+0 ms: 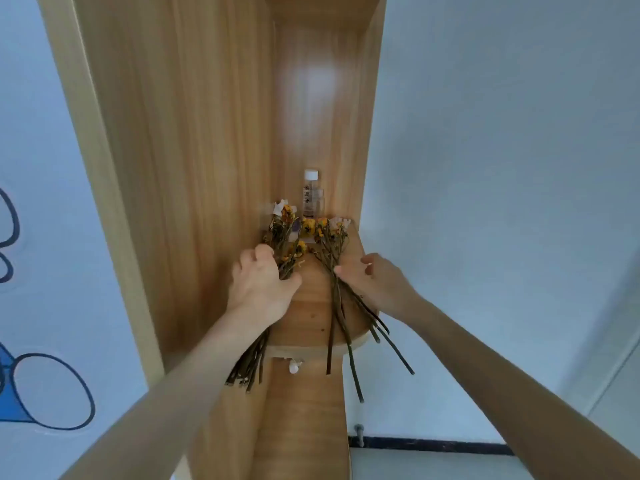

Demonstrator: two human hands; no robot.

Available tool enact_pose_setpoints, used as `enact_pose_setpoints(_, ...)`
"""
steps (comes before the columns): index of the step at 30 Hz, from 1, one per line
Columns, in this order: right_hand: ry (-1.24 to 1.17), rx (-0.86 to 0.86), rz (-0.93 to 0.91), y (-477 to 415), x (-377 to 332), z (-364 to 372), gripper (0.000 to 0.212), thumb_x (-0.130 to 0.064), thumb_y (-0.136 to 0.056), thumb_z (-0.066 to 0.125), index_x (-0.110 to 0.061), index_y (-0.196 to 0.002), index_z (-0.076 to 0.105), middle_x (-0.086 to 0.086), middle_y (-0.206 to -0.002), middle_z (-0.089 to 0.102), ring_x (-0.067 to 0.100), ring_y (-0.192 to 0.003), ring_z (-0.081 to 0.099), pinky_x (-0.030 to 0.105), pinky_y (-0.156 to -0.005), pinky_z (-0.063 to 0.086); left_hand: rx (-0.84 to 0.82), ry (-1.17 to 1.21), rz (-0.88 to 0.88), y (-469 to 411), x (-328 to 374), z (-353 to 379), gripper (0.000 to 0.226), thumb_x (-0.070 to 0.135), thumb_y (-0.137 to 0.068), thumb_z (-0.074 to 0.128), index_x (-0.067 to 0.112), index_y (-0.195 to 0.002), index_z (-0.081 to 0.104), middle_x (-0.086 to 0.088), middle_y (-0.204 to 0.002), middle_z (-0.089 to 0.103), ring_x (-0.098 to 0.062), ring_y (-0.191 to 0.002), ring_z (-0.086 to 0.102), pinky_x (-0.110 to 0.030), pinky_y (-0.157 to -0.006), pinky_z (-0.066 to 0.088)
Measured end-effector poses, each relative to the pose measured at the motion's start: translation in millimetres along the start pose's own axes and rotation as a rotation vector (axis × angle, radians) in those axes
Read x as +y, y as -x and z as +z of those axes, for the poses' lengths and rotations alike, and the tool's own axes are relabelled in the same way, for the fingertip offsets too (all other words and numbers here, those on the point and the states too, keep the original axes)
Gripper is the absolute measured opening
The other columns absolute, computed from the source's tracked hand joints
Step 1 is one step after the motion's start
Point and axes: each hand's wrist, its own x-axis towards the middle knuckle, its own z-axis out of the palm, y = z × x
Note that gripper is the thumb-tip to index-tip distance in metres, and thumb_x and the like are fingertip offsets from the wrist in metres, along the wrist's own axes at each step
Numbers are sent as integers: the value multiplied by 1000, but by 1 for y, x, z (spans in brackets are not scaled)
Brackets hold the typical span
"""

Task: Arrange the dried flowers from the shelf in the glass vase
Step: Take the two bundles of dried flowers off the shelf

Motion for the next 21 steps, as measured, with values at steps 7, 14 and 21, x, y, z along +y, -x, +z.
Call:
enact_pose_setpoints(7,299,-127,157,-56,-5,40,79,-57,-82,56,0,-133,40,20,-139,39,37,-128,37,45,-104,39,-192,-325,-208,-37,-7,31,75,41,-85,58,0,-137,24,-20,-143,31,-35,-131,29,-42,-104,31)
enact_pose_setpoints(14,346,-78,152,-74,-3,56,26,-21,-87,57,0,-102,61,15,-111,61,31,-102,59,36,-81,51,-233,-398,-234,-56,-2,39,61,20,-90,52,-4,-139,24,-20,-140,37,-33,-126,41,-38,-95,42)
enact_pose_setpoints(21,428,-125,167,-77,-11,54,19,-2,-88,48,-3,-101,63,11,-99,60,25,-81,56,30,-68,45,-226,-496,-219,-65,1,43,49,5,-88,49,-3,-135,35,-15,-131,47,-30,-117,52,-34,-84,46)
